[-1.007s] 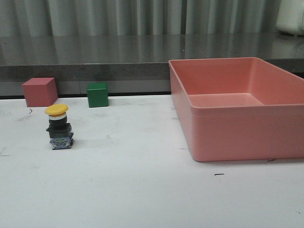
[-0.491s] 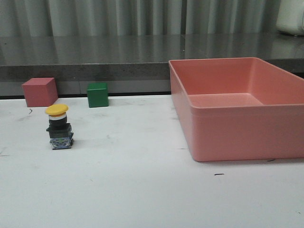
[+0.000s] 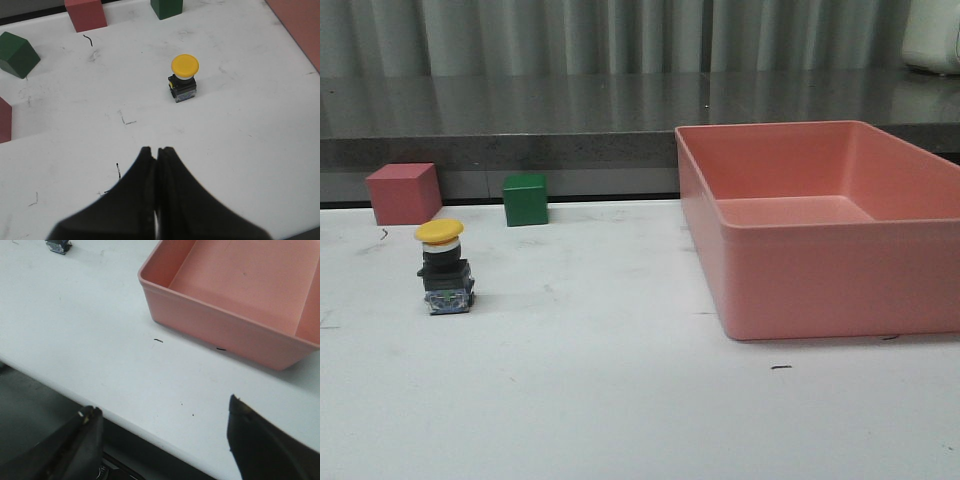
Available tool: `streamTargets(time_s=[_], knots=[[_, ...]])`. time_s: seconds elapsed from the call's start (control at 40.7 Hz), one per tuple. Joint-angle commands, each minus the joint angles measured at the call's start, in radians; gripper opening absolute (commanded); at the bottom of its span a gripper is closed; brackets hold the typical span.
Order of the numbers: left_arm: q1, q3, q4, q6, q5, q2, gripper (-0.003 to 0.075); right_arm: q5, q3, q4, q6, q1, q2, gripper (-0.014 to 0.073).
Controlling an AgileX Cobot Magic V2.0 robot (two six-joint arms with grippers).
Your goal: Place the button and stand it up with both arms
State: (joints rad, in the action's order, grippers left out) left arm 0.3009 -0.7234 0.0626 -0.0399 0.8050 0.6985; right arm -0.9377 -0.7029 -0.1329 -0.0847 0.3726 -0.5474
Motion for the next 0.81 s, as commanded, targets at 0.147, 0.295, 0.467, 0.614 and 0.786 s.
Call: streamTargets(time_s=[0.147, 0.295, 0.467, 0.614, 0.786], knots=[[-0.002, -0.035, -0.004, 0.0, -0.063, -0.004, -0.002, 0.066, -0.026, -0.004, -0.01, -0.008, -0.002, 0.0287], [-0.002, -0.035, -0.004, 0.0, -0.063, -0.004, -0.002, 0.064, -0.026, -0.004, -0.01, -0.008, -0.002, -0.0006], [0.002, -0.033, -0.006, 0.0, -0.066, -0.006, -0.002, 0.06, -0.026, -0.004, -0.009, -0.008, -0.002, -0.0068], [-0.006, 0.008, -0.008, 0.0, -0.087, -0.08, -0.002, 0.058, -0.026, -0.004, -0.009, -0.008, -0.002, -0.0069], [-0.058, 0.125, -0.01, 0.0, -0.177, -0.226, -0.002, 0.058, -0.026, -0.004, -0.009, -0.008, -0.002, -0.0069]])
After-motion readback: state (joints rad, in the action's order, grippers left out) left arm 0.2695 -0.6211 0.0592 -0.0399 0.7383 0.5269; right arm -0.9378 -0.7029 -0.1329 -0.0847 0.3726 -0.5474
